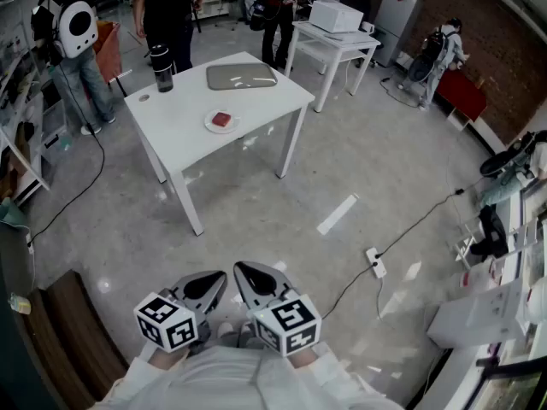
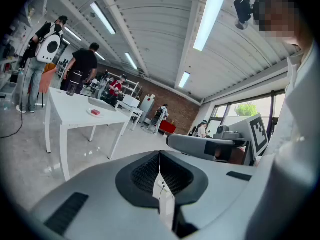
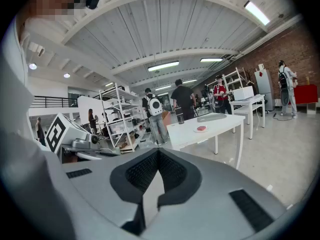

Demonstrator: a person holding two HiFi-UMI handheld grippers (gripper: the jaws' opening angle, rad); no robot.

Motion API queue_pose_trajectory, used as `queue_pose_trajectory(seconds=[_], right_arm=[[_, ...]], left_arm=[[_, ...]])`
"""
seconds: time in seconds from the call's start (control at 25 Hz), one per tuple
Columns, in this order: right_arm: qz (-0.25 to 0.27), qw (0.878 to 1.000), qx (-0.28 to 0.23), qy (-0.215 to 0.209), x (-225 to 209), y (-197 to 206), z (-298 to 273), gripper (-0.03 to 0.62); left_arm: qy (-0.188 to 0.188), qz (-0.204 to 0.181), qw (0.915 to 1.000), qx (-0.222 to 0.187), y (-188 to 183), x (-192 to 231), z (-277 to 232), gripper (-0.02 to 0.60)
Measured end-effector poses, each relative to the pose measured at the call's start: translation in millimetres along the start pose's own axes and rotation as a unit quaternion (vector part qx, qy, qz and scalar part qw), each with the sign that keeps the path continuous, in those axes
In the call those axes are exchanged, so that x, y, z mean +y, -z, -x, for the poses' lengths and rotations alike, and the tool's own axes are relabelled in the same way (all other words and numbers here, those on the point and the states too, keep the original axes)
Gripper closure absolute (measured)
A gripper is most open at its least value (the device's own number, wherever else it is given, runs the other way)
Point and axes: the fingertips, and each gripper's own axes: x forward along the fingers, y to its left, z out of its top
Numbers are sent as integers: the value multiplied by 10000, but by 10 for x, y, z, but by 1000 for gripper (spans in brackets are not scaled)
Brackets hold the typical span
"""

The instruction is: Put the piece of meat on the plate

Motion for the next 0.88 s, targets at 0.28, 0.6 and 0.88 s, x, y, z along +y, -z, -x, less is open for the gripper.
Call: queue_pose_trajectory(seconds=[0.28,0.6,0.88], right_arm=[[64,10000,24,-13,-46,13,-17,580],[-82,9993,-273,-250,-53,-74,50,579],[-118,9994,-282,-139,-264,-4,139,579]], left_arm=[[-248,-115,9996,9,-10,68,-37,571],[-353,-125,9993,5,18,7,-103,571],[-434,36,9990,-117,91,-45,-201,571]])
